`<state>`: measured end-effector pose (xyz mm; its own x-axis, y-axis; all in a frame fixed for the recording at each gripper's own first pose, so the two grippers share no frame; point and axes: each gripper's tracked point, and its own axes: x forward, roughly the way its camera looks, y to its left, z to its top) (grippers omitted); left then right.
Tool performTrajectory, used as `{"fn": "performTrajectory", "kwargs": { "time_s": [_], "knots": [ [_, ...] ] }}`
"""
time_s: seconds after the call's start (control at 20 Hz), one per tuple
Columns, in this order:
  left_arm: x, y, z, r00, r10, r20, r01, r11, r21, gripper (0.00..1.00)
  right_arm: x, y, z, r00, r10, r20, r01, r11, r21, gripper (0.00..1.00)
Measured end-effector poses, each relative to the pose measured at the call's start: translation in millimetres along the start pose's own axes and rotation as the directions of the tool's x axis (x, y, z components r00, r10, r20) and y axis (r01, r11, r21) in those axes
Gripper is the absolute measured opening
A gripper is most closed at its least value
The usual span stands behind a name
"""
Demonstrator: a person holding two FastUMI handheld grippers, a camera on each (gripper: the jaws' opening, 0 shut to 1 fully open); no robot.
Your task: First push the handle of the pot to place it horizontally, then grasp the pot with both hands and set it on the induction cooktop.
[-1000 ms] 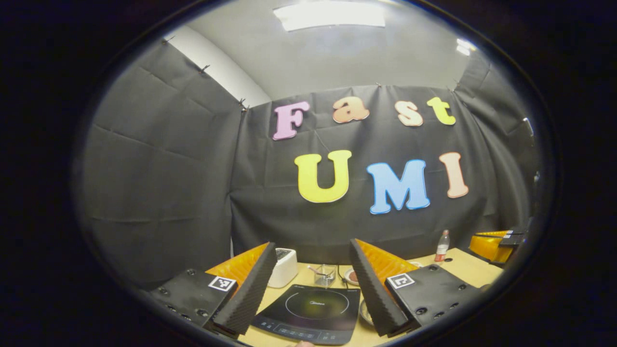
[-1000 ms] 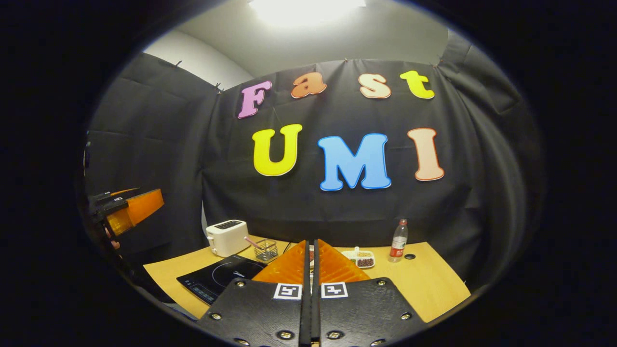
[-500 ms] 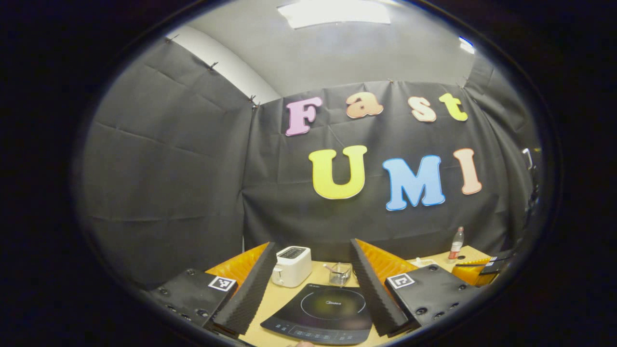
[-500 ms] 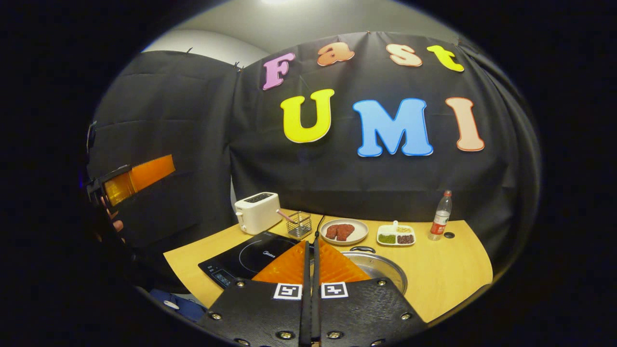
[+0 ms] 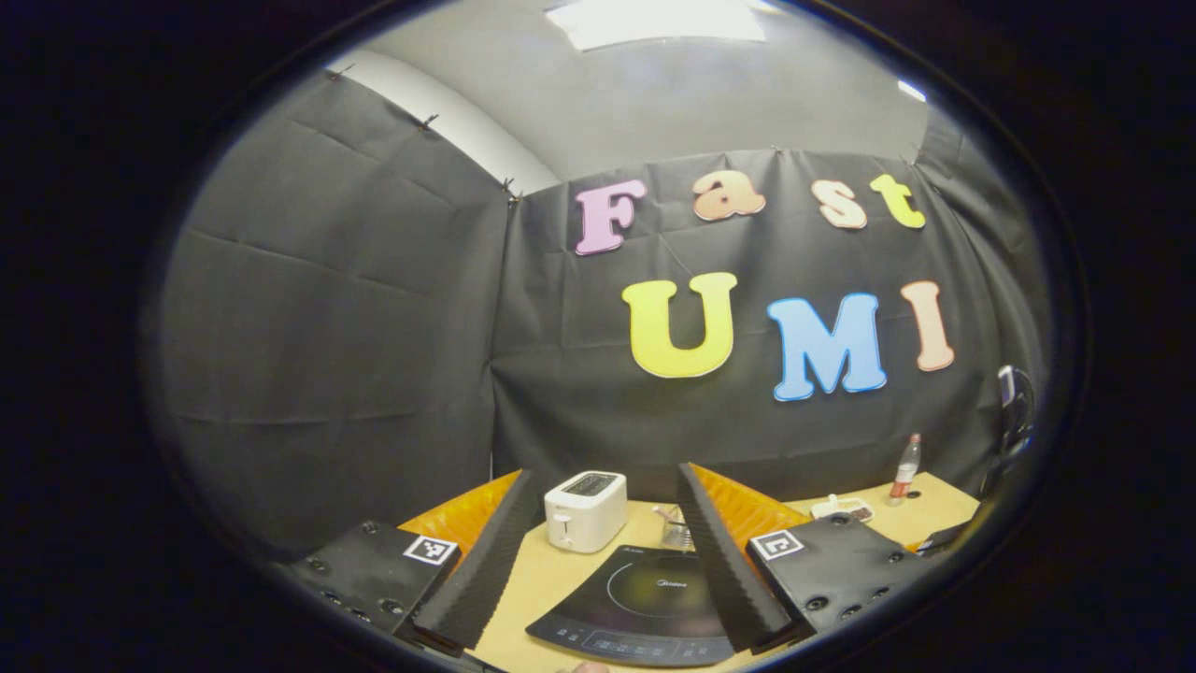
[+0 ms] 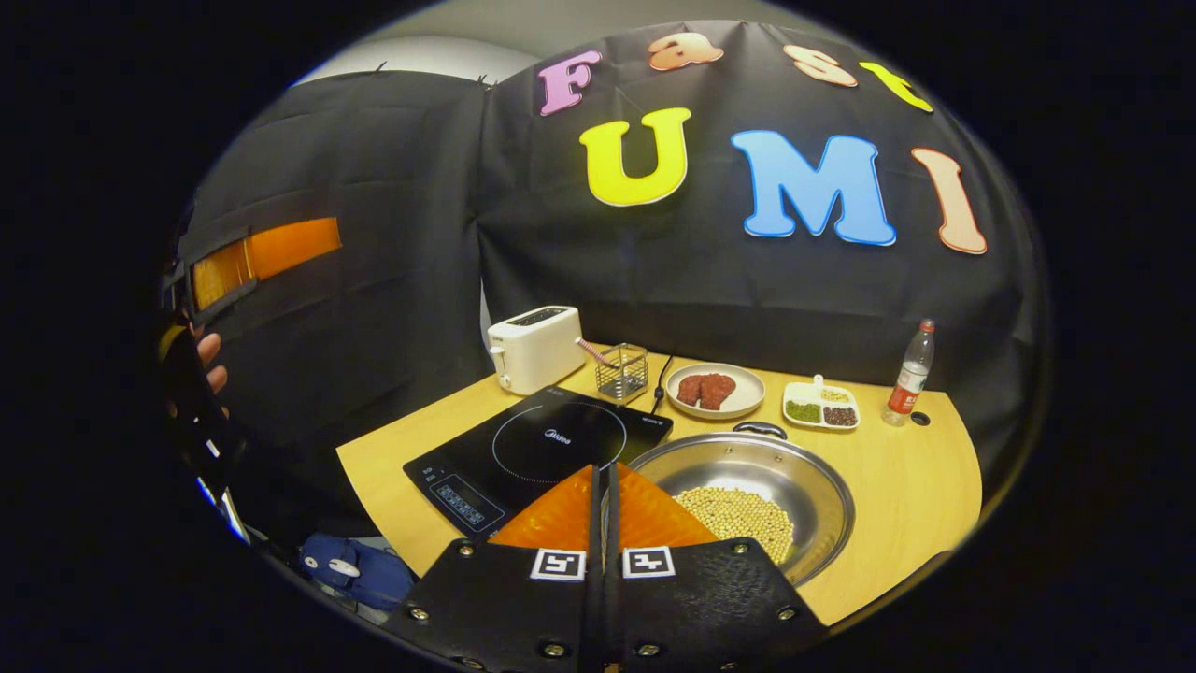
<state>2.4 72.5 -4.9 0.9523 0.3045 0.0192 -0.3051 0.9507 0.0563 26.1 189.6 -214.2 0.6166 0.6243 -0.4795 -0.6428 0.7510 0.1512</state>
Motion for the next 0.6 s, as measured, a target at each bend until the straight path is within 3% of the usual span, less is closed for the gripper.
{"fn": "performTrajectory", "kwargs": {
  "time_s": [0.05, 0.1, 0.45, 0.6],
  "knots": [
    [1.7, -0.4, -1.6, 1.0, 0.003, -0.003, -0.003, 1.0, -0.001, 0.94, 2.1, 2.8, -8.5, 1.0, 0.011, -0.023, -0.011, 1.0, 0.001, 0.01],
    [2.1, -0.4, -2.0, 1.0, 0.004, -0.006, -0.004, 1.0, -0.001, 0.98, 5.4, 4.4, -16.5, 0.999, 0.023, -0.048, -0.023, 1.0, 0.004, 0.0],
    [5.4, -0.9, -13.4, 1.0, 0.006, -0.026, -0.006, 1.0, 0.0, 0.94, 15.7, 22.8, -68.4, 0.975, 0.094, -0.203, -0.087, 0.995, 0.042, 0.0],
    [6.6, 0.9, -14.1, 0.999, 0.008, -0.032, -0.008, 1.0, -0.003, 0.98, 18.0, 25.0, -88.5, 0.956, 0.118, -0.267, -0.102, 0.992, 0.072, 0.0]
  ]
}}
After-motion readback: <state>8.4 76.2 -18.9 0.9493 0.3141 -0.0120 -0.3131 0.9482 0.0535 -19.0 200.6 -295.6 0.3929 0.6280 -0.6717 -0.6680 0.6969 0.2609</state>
